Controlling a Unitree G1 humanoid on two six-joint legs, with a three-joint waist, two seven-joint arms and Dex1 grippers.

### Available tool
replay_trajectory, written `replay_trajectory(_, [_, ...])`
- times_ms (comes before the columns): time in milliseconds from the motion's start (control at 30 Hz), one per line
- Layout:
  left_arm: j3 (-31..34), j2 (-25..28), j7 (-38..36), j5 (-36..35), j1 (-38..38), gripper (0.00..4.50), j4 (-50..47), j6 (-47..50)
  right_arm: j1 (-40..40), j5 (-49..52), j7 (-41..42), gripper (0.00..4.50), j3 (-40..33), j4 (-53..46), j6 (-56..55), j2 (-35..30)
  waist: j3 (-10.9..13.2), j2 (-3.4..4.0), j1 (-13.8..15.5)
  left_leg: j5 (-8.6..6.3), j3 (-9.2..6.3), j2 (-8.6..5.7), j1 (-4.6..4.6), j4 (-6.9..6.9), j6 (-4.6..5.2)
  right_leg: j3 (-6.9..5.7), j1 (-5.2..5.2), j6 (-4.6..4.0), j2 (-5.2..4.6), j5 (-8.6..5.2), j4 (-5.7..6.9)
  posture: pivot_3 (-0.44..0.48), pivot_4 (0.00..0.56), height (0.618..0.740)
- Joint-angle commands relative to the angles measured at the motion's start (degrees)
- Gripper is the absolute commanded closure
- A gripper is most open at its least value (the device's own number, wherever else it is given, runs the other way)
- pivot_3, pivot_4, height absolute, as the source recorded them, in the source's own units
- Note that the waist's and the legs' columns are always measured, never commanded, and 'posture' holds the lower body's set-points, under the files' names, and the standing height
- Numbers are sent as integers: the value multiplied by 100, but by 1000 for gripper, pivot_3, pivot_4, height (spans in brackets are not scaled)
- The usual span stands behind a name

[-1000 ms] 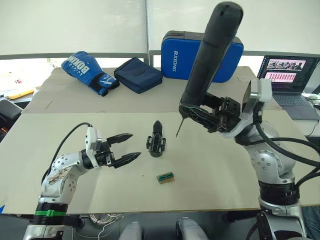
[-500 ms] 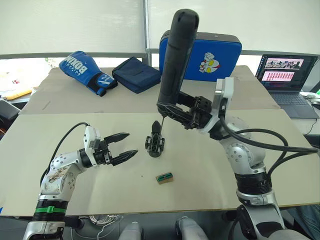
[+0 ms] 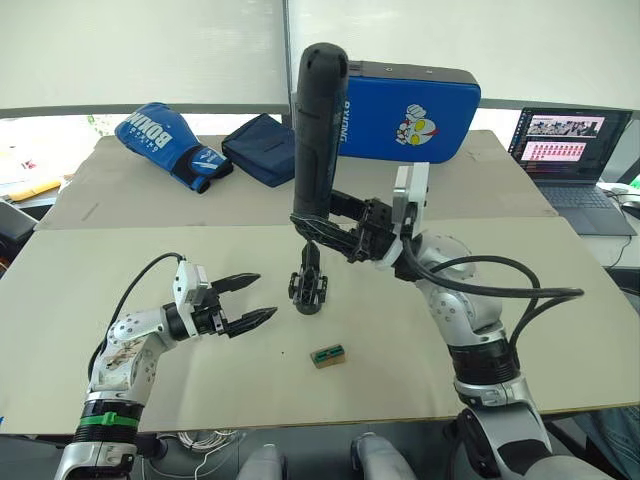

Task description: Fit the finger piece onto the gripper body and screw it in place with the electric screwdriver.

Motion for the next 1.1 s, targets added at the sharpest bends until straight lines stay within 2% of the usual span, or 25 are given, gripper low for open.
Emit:
replay_trajectory(33, [-46,-65,-80,104,-121,0,14,-253,-194,1,33,2595,-14,-88,-237,109,0,0,-3,0,0,0,0,0,0,0,0,0,0,0,0,0,150,740])
replay_trajectory(1100, [-286,-248,19,376,-133,0,11,-315,-90,-80,197,2595,60,15,-199,358,0,0,-6,0,-1,0,-2,0,0,0,-2,-1,-1,1,0,0,150,740])
